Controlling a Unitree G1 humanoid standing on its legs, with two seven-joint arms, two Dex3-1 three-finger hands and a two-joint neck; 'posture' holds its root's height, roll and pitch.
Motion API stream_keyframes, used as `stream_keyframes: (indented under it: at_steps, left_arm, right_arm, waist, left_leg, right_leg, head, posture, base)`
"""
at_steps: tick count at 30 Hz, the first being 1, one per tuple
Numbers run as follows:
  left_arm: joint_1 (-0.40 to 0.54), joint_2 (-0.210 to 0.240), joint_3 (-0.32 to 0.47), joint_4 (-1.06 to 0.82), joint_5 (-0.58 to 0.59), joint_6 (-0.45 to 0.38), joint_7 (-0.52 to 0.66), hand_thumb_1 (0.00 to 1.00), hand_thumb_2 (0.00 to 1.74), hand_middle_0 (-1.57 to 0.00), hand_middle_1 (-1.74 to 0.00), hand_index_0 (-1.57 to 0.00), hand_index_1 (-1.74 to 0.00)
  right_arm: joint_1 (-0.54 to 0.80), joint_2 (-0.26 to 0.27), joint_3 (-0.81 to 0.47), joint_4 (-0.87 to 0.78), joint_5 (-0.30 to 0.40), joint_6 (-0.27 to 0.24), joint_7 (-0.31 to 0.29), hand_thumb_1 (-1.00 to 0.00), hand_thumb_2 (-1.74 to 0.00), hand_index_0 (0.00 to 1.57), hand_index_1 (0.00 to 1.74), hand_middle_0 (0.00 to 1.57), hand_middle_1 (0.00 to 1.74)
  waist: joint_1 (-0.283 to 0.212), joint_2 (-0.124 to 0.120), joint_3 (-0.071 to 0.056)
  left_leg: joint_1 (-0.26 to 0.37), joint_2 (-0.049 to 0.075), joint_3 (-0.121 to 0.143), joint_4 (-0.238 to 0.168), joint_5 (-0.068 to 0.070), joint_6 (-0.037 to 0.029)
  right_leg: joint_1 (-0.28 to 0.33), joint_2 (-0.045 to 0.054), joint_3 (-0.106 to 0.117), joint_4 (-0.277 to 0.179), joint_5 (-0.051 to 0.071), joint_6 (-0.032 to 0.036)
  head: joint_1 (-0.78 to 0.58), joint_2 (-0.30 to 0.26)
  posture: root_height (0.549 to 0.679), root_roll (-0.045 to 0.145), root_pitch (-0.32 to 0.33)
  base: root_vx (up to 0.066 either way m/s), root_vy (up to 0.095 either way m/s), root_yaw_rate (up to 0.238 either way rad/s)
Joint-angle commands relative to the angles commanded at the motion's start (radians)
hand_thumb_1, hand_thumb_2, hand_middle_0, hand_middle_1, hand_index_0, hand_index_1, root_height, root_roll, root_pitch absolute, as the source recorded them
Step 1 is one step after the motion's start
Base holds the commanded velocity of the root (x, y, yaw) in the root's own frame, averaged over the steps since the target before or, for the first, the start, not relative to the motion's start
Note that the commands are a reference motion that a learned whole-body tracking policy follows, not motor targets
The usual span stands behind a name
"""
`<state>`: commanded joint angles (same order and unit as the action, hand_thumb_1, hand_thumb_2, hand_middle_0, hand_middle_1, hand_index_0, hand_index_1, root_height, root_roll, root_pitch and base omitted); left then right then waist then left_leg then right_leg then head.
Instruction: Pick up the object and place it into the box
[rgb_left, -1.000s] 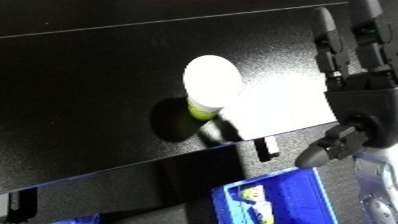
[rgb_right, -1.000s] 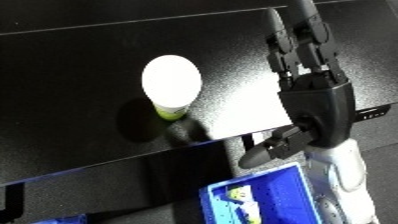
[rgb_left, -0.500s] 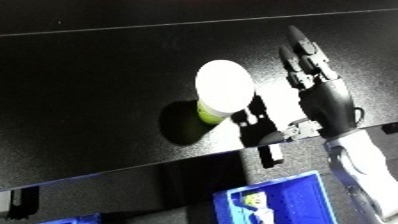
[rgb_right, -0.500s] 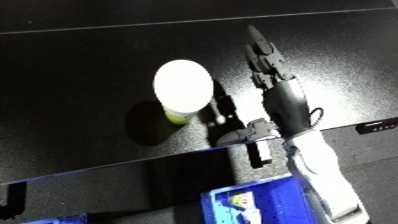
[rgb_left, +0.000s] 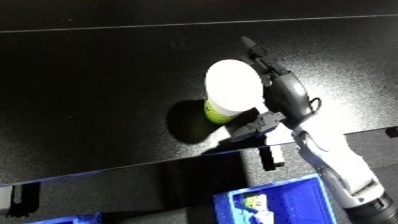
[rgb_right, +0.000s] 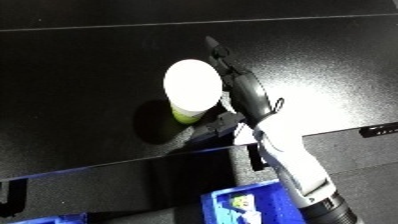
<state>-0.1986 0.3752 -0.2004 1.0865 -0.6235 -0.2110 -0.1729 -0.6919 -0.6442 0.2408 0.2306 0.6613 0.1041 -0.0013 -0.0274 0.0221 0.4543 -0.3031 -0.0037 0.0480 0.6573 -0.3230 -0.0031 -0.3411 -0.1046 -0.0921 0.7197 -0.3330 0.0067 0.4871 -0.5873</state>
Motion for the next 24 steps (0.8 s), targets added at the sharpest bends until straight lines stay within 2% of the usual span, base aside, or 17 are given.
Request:
stream_keyframes:
  at_steps: [6, 13, 17, 24]
  left_arm:
    - [-0.001, -0.001, -0.005, -0.003, 0.004, 0.015, 0.006, 0.00, 0.00, 0.00, 0.00, 0.00, 0.00]
    - [0.003, -0.002, -0.005, -0.007, 0.004, 0.017, 0.003, 0.00, 0.00, 0.00, 0.00, 0.00, 0.00]
    - [0.006, -0.004, -0.003, -0.007, 0.005, 0.013, 0.003, 0.00, 0.00, 0.00, 0.00, 0.00, 0.00]
    - [0.026, -0.007, 0.017, -0.004, 0.004, 0.001, -0.001, 0.00, 0.00, 0.00, 0.00, 0.00, 0.00]
  right_arm:
    - [-0.034, 0.020, 0.033, 0.004, 0.000, 0.020, 0.023, -0.35, -0.61, 0.55, 0.61, 0.55, 0.61]
    - [-0.037, 0.034, 0.047, -0.019, 0.001, 0.036, 0.010, -0.70, -1.22, 1.10, 1.22, 1.10, 1.22]
    - [-0.023, 0.029, 0.037, -0.034, -0.006, 0.020, 0.004, -0.70, -1.22, 1.10, 1.22, 1.10, 1.22]
    - [0.049, -0.002, -0.034, -0.131, -0.043, -0.055, -0.029, -0.70, -1.22, 1.10, 1.22, 1.10, 1.22]
  waist:
    - [0.010, 0.004, -0.001]
    - [0.012, 0.005, -0.001]
    - [0.007, 0.003, 0.000]
    - [-0.022, 0.000, -0.001]
  left_leg:
    - [-0.001, -0.005, -0.004, -0.003, 0.004, -0.0030]
    - [-0.001, -0.006, -0.003, -0.009, 0.008, -0.0047]
    - [-0.001, -0.003, -0.001, -0.008, 0.006, -0.0050]
    - [-0.002, 0.007, 0.014, -0.006, -0.004, -0.0050]
  right_leg:
    - [-0.001, -0.0047, -0.001, 0.001, 0.000, -0.0005]
    - [-0.003, -0.0062, -0.002, 0.000, 0.000, -0.0009]
    - [-0.005, -0.0057, -0.001, 0.000, 0.000, -0.0003]
    - [-0.015, -0.0002, 0.011, -0.003, 0.004, 0.0049]
  head:
    - [0.024, 0.002]
    - [0.046, 0.011]
    - [0.070, 0.020]
    - [0.131, 0.042]
  posture:
    - [0.642, 0.055, -0.042]
    - [0.643, 0.057, -0.039]
    - [0.643, 0.058, -0.037]
    - [0.643, 0.058, -0.028]
  base:
    - [0.018, 0.011, 0.049]
    - [0.003, -0.002, 0.028]
    - [-0.001, -0.014, -0.007]
    - [-0.007, 0.006, -0.101]
